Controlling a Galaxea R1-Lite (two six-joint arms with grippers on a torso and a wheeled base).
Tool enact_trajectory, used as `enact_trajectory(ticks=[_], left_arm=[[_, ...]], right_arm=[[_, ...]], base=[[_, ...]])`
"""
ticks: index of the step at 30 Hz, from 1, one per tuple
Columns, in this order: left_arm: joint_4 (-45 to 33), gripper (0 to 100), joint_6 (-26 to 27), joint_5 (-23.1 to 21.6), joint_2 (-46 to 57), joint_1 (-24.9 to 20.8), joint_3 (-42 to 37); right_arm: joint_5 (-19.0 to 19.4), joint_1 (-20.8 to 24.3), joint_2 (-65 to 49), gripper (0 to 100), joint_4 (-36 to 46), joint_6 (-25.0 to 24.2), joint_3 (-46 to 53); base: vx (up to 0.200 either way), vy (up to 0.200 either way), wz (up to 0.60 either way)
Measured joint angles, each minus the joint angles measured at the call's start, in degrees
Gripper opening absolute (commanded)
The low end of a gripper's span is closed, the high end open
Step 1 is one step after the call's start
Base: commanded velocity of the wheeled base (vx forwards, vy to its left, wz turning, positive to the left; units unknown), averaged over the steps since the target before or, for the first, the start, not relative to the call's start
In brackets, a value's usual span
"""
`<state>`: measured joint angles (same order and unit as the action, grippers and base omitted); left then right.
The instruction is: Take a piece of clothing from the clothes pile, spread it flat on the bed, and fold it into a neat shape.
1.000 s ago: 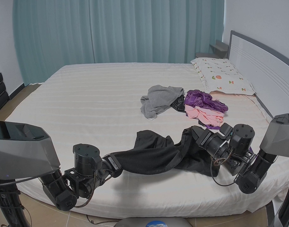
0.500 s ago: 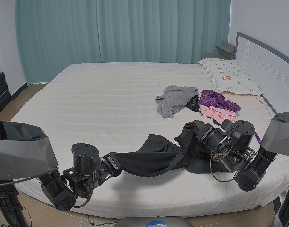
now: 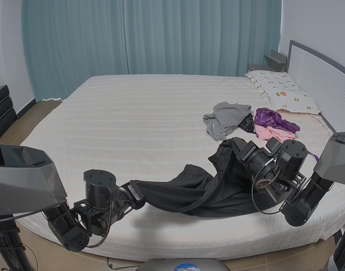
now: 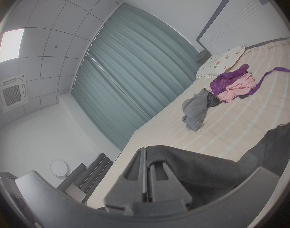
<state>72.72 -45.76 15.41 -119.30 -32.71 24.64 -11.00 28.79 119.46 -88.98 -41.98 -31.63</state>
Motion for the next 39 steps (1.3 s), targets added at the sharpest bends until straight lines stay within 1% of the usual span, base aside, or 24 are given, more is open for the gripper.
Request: enact_trajectory(ticks=[18, 30, 36, 39], left_arm=[[0.04, 0, -0.38, -0.09, 0.48, 0.00, -0.22], [0.04, 0, -0.51, -0.11, 0.80, 0.66, -0.68], [0.01, 0, -0.38, 0.16, 1.22, 0.52, -1.99], [0.04, 0, -0.27, 0.38, 2.01, 0.27, -3.67]], right_arm=[[0.77, -0.09, -0.46, 0, 0.02, -0.20, 0.46], [0.90, -0.71, -0.29, 0, -0.02, -0.11, 1.90], [0.96, -0.90, -0.82, 0, 0.00, -0.27, 5.99], [1.91, -0.63, -1.71, 0, 0.02, -0.33, 8.92]], base=[[0.000, 0.200, 0.00], [0.000, 0.000, 0.00], [-0.200, 0.000, 0.00], [-0.200, 0.000, 0.00]])
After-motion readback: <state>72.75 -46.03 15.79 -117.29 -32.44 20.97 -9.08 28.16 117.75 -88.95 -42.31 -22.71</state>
